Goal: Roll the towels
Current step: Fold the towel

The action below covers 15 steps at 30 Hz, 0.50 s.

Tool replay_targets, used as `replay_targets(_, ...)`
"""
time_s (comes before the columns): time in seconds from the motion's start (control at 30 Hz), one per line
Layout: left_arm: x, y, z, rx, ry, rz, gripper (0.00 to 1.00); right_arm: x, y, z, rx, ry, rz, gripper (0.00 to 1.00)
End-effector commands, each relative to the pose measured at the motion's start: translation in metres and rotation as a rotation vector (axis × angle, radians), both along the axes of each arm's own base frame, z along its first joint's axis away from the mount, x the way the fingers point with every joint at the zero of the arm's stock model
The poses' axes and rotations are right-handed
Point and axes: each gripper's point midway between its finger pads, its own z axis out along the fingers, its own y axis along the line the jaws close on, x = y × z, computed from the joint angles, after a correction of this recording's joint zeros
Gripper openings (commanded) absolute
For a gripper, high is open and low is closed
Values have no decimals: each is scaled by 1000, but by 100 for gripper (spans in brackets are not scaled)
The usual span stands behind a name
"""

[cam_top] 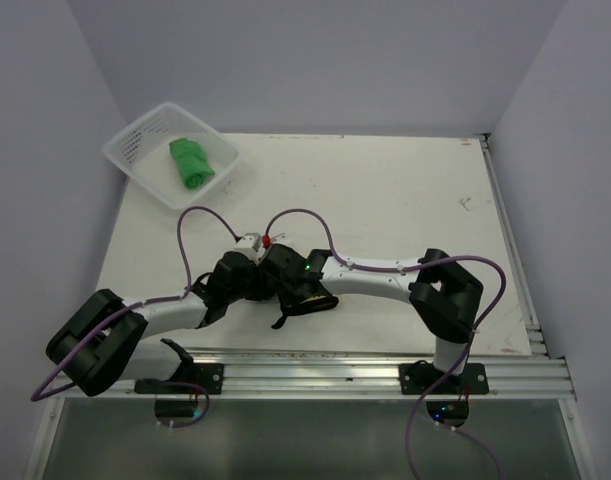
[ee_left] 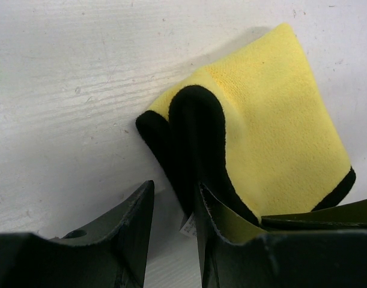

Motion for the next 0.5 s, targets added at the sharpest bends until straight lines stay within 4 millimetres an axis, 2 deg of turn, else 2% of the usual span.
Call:
replay_targets(0.0,-11,12,-19,57,54,15,37,3,7,23,51,-20,-20,10)
replay_targets(0.17,-11,12,-20,59,56,15,37,6,-3,22,27,-33,-75,13)
replay_targets(0.3,-11,12,-20,58,57,16,37,9,-7,20,28,-40,-116,10)
replay_targets(0.37,-12,12,-20,58,57,16,37,8,-8,19,34,-36,-128,3)
replay_targets(0.47,-12,13,-20,57,58,17,37,7,-6,18,49,-17,-125,0)
